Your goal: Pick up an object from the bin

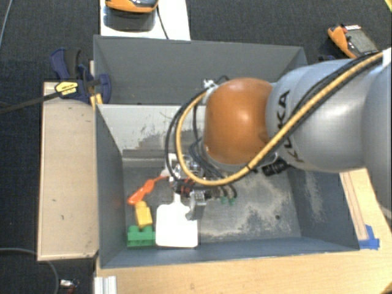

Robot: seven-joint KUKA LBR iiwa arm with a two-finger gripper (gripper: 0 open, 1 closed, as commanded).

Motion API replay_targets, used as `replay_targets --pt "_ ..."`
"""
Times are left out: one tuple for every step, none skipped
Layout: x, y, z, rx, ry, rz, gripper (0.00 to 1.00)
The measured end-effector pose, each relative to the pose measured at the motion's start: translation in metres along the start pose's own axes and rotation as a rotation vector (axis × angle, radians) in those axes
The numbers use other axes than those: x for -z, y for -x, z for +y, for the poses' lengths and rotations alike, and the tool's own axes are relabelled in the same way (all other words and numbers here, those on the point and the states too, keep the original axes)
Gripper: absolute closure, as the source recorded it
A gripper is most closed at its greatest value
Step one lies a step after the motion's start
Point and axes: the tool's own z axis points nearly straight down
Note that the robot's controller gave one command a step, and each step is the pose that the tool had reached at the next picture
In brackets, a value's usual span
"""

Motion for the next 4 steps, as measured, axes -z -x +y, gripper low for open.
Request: replay_targets --pt "0.004 0.002 -0.001 -0.006 0.001 -0.008 0.00" --pt "-0.068 0.028 0.025 0.400 0.000 -0.014 0.00" --pt "-0.076 0.058 0.048 0.596 0.000 -0.016 0.00" --pt "-0.078 0.034 -0.002 0.493 0.001 -0.010 0.00"
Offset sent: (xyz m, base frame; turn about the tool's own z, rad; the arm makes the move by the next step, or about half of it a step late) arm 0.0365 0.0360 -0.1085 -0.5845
